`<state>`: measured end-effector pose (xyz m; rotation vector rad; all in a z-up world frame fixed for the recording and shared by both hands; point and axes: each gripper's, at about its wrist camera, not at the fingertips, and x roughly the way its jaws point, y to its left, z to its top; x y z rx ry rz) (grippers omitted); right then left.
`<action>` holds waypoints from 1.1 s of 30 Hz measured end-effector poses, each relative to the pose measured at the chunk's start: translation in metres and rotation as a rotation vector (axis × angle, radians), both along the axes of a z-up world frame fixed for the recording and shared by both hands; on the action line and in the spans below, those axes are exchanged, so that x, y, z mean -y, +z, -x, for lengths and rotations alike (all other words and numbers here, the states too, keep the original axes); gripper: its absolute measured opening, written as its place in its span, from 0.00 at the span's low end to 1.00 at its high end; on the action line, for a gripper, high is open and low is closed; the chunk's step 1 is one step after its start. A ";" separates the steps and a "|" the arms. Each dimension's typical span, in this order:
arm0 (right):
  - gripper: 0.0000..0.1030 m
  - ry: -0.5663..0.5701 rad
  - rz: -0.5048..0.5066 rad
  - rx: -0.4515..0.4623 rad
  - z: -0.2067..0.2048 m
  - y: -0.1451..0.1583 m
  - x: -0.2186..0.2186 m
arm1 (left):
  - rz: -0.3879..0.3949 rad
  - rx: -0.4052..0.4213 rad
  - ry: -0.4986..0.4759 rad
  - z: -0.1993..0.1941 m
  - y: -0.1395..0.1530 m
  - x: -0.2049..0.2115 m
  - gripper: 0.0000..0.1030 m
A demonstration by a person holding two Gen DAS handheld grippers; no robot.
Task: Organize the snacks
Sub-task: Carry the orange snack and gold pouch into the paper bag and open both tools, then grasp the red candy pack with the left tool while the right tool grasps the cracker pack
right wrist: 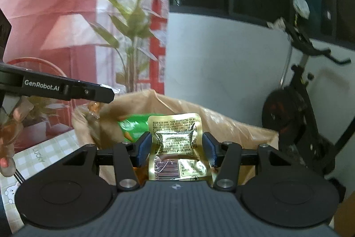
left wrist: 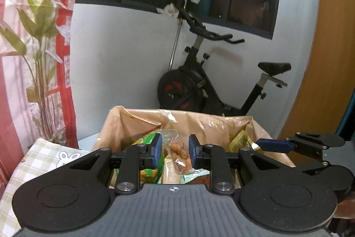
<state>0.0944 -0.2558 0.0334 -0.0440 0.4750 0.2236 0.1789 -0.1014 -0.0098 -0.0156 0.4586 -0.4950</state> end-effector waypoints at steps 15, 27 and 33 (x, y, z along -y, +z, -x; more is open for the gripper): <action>0.60 -0.010 -0.048 -0.031 0.027 0.003 0.002 | -0.062 -0.020 0.133 0.028 -0.001 -0.054 0.56; 0.60 0.119 -0.061 0.003 0.074 0.007 -0.040 | -0.133 -0.084 0.191 0.097 -0.028 -0.112 0.56; 0.60 0.162 -0.064 -0.044 0.095 -0.017 -0.062 | -0.118 -0.173 0.220 0.119 -0.067 -0.128 0.56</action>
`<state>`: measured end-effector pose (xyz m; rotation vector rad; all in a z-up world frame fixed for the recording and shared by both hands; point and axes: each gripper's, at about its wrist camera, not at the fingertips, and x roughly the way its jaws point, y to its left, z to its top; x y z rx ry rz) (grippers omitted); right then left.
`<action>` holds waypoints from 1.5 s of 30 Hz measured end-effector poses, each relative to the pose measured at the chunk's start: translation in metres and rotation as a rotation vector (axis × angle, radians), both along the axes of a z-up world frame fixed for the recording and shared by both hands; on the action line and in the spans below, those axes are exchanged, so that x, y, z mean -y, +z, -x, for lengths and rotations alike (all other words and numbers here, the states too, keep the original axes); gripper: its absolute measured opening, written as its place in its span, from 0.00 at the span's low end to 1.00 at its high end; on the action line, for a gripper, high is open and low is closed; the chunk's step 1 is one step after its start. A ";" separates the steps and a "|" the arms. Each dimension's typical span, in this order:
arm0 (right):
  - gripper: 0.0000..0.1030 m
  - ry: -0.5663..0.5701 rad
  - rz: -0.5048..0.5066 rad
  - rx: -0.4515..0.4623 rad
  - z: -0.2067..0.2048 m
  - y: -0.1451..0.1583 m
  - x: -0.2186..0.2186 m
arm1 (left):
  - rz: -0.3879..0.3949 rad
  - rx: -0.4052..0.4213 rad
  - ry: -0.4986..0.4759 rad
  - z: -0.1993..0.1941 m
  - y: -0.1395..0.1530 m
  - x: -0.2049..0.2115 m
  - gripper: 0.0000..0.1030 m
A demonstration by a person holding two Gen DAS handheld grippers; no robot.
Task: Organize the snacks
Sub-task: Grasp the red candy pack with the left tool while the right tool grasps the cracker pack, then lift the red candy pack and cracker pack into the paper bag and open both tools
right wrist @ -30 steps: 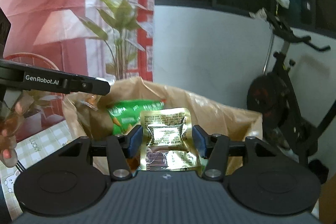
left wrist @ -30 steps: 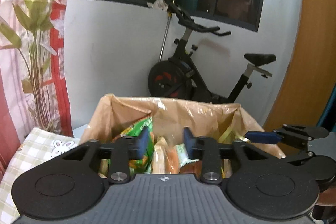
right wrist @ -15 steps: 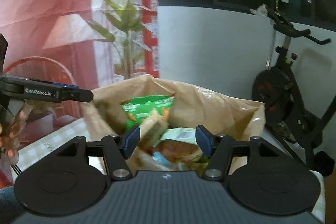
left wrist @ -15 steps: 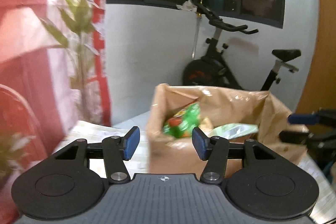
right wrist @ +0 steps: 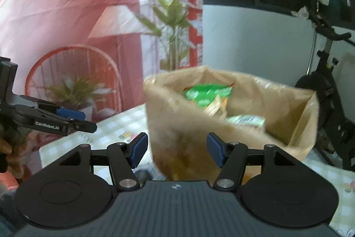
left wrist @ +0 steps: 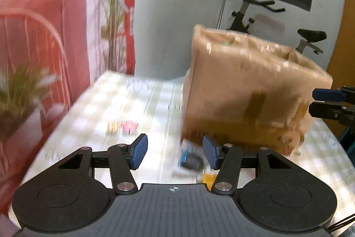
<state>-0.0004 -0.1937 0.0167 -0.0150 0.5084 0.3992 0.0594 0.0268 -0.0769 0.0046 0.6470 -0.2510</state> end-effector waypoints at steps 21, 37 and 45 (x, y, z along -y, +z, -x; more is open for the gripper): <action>0.59 0.009 0.161 -0.295 0.037 -0.111 -0.007 | 0.001 -0.245 0.029 0.030 -0.093 -0.001 0.56; 0.47 0.007 0.159 -0.384 0.031 -0.146 -0.003 | 0.001 -0.287 0.034 0.028 -0.106 0.003 0.56; 0.47 -0.004 0.143 -0.351 0.018 -0.155 -0.002 | -0.011 -0.286 0.027 0.025 -0.111 0.009 0.61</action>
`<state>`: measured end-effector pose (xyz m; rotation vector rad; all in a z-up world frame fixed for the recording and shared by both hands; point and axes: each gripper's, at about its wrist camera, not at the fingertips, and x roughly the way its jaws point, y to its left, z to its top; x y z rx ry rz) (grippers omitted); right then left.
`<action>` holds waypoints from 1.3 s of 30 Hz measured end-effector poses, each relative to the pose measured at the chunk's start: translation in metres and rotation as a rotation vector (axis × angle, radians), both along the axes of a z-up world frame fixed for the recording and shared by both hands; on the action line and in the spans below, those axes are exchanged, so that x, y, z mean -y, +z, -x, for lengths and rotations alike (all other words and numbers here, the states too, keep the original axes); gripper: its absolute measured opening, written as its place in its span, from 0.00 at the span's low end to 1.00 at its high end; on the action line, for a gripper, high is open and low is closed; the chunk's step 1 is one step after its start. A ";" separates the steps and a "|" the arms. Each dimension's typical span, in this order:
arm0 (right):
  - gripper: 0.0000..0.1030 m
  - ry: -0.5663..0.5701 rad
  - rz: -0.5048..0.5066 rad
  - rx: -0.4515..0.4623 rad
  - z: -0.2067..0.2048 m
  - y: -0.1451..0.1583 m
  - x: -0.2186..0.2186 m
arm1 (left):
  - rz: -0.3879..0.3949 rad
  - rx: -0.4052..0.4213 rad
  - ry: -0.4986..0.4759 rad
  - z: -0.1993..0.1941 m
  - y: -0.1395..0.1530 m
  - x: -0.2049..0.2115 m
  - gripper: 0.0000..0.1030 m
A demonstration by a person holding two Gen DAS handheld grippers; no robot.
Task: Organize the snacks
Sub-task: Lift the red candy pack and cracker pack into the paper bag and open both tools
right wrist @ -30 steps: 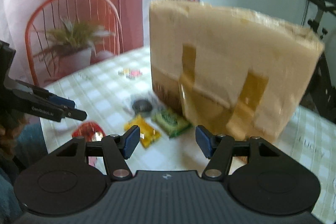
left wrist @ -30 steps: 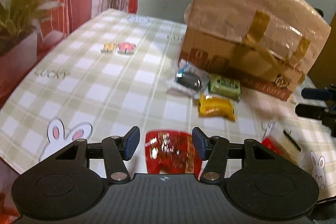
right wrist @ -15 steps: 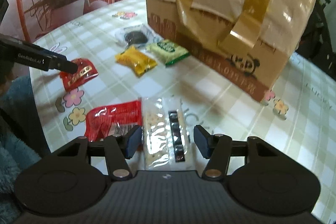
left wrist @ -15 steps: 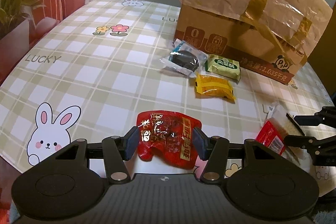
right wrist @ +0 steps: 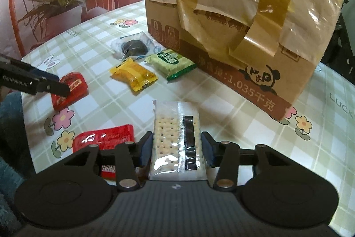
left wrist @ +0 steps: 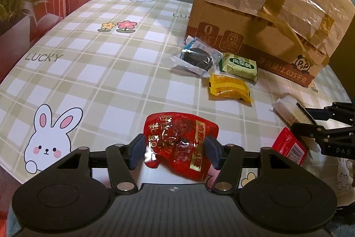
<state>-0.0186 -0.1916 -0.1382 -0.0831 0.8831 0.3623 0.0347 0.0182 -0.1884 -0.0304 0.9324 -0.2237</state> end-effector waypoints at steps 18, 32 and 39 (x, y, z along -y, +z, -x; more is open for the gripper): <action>0.47 -0.050 -0.069 0.004 0.005 -0.005 0.007 | -0.128 0.047 -0.066 -0.001 -0.011 0.023 0.80; 0.47 -0.049 -0.068 -0.003 0.006 -0.003 0.007 | -0.060 0.092 -0.030 0.001 0.001 0.009 0.28; 0.47 -0.063 -0.079 0.050 0.005 0.018 0.015 | -0.029 0.165 -0.044 -0.002 0.026 0.008 0.28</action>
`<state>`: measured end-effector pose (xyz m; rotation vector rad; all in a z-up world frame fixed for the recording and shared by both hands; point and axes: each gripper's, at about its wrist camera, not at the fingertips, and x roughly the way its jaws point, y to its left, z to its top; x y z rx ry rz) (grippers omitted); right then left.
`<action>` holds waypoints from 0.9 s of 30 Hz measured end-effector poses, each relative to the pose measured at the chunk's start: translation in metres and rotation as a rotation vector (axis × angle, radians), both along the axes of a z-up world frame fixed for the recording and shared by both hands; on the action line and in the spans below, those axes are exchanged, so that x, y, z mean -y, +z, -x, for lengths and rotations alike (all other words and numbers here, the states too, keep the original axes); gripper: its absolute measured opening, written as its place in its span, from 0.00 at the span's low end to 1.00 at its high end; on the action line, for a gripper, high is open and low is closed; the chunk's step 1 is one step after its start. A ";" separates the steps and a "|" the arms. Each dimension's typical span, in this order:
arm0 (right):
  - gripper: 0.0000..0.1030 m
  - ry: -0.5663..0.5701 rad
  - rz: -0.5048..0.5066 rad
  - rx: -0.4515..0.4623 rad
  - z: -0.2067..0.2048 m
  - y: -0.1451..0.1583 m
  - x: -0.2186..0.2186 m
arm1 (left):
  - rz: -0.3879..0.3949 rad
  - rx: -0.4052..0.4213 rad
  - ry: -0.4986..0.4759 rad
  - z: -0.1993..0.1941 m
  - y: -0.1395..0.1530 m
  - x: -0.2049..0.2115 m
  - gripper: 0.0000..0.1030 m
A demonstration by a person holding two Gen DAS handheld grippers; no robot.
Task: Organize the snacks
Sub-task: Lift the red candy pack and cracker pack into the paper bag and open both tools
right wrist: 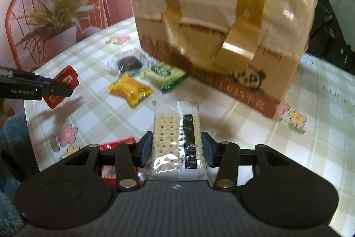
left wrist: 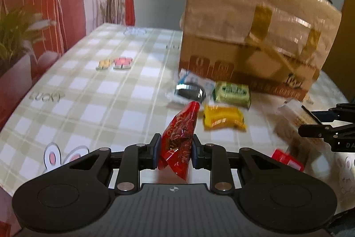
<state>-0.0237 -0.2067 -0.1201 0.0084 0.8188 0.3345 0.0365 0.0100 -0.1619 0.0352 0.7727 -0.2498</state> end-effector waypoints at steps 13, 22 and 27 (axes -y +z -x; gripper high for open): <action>0.47 0.059 -0.087 0.246 -0.007 0.100 0.009 | 0.076 0.223 -0.079 -0.017 0.097 0.019 0.28; 0.47 0.035 -0.054 0.420 -0.039 0.173 0.025 | 0.143 0.337 -0.163 -0.055 0.156 0.061 0.28; 0.47 -0.061 0.030 0.399 -0.085 0.175 0.039 | 0.177 0.341 -0.201 -0.095 0.168 0.091 0.28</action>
